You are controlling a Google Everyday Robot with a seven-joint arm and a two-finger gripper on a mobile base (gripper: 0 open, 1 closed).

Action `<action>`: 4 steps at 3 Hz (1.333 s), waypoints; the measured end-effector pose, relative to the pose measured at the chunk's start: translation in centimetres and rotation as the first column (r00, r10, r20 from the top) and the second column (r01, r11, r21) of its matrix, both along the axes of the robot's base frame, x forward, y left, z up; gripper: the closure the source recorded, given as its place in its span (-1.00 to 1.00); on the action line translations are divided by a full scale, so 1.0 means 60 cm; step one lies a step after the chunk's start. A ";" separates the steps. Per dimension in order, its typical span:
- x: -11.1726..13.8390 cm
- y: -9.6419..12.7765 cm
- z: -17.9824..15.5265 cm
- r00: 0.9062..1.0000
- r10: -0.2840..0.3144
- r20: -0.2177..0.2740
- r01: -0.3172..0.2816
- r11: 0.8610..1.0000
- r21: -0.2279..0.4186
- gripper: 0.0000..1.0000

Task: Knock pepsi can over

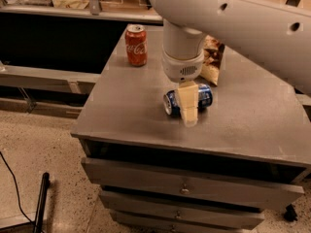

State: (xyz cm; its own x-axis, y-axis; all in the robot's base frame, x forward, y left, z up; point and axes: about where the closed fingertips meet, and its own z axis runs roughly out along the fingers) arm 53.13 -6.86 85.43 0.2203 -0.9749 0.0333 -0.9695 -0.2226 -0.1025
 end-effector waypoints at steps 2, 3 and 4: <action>0.004 -0.024 0.046 0.999 0.003 0.041 -0.006 0.996 0.087 -1.00; 0.001 -0.058 0.072 0.997 0.000 0.071 -0.013 0.984 0.179 -1.00; -0.005 -0.101 0.088 0.995 -0.009 0.095 -0.019 0.955 0.297 -1.00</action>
Offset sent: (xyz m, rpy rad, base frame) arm 0.0028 -0.0268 0.0543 0.1411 -0.0695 0.0105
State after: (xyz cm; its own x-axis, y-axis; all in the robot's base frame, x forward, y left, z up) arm 52.81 -12.89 90.73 0.2349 -0.9428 -0.2366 -0.9513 -0.1729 -0.2553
